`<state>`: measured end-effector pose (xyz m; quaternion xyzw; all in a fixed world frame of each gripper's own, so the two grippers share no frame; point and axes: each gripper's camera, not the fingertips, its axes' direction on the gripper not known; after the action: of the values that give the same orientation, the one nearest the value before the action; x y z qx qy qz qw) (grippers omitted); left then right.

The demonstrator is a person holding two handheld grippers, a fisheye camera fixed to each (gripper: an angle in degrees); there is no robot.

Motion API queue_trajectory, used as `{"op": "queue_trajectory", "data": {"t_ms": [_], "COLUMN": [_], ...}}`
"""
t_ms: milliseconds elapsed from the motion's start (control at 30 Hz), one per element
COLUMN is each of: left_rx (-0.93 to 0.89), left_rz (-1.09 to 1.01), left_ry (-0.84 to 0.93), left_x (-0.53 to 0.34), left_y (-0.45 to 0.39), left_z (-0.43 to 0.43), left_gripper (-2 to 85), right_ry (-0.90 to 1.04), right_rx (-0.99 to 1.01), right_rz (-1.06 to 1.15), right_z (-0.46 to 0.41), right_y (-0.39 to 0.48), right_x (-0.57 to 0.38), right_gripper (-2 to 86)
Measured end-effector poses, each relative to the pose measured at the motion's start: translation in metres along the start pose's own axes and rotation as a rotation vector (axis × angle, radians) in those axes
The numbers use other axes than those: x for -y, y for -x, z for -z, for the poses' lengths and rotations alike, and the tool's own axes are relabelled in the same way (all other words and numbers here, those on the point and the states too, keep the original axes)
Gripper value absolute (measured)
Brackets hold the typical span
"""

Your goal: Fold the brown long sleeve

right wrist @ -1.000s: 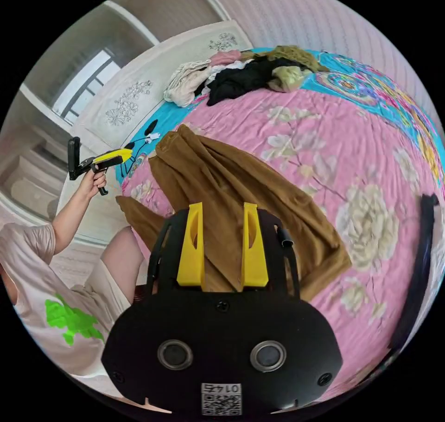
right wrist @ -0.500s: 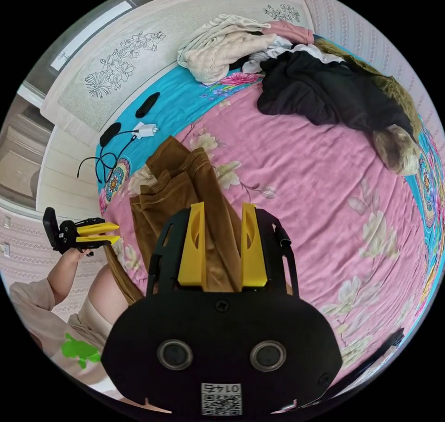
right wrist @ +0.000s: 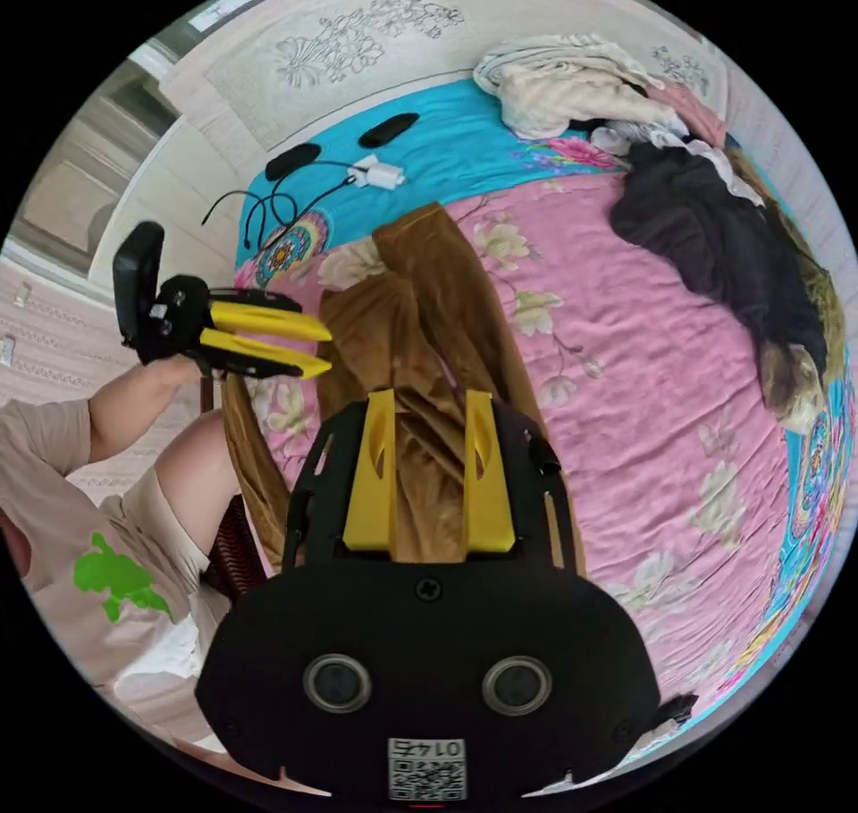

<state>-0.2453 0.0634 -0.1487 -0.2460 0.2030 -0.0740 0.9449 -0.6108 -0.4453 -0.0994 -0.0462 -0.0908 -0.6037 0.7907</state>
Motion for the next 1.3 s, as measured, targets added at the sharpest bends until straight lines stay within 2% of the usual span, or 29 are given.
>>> {"op": "queue_trajectory", "data": {"t_ms": [133, 233, 300, 367, 567, 733, 833, 967, 1133, 1200, 1300], "left_rx": [0.021, 0.034, 0.044, 0.048, 0.052, 0.048, 0.049, 0.053, 0.034, 0.017, -0.046], "left_rz": [0.008, 0.006, 0.001, -0.001, -0.009, -0.017, -0.025, -0.033, -0.028, -0.028, -0.015], "left_ry": [0.016, 0.001, 0.002, 0.006, 0.005, 0.005, 0.009, 0.018, 0.006, -0.005, -0.029], "left_x": [-0.003, -0.006, -0.007, -0.008, -0.013, -0.017, -0.020, -0.023, -0.031, -0.035, -0.048], "left_y": [0.010, 0.015, 0.017, 0.021, 0.030, 0.036, 0.038, 0.041, 0.046, 0.045, 0.043], "left_z": [-0.010, -0.008, -0.008, -0.006, -0.002, 0.000, 0.002, 0.005, 0.013, 0.019, 0.035], "left_gripper": [8.2, 8.2, 8.2, 8.2, 8.3, 8.3, 8.3, 8.3, 7.6, 5.9, 5.0], "right_ry": [0.025, 0.117, 0.191, 0.159, 0.016, -0.149, -0.105, -0.120, -0.005, 0.090, 0.115], "right_rx": [-0.038, -0.047, -0.136, -0.118, -0.259, -0.360, -0.340, -0.308, -0.236, -0.215, -0.101], "right_rz": [-0.056, -0.081, -0.069, -0.036, -0.086, -0.230, -0.318, -0.328, -0.425, -0.537, -0.751], "right_z": [-0.013, -0.041, -0.052, -0.041, 0.028, 0.083, 0.099, 0.126, 0.131, 0.124, 0.119], "right_y": [-0.019, -0.026, -0.027, -0.027, -0.065, -0.119, -0.153, -0.181, -0.210, -0.225, -0.245], "right_x": [0.034, 0.054, 0.059, 0.057, 0.039, 0.027, 0.009, -0.069, -0.225, -0.316, -0.428], "right_gripper": [11.5, 12.2, 7.4, 1.5, -0.2, 0.8, 7.3, 8.6, 10.8, 13.8, 15.1]}}
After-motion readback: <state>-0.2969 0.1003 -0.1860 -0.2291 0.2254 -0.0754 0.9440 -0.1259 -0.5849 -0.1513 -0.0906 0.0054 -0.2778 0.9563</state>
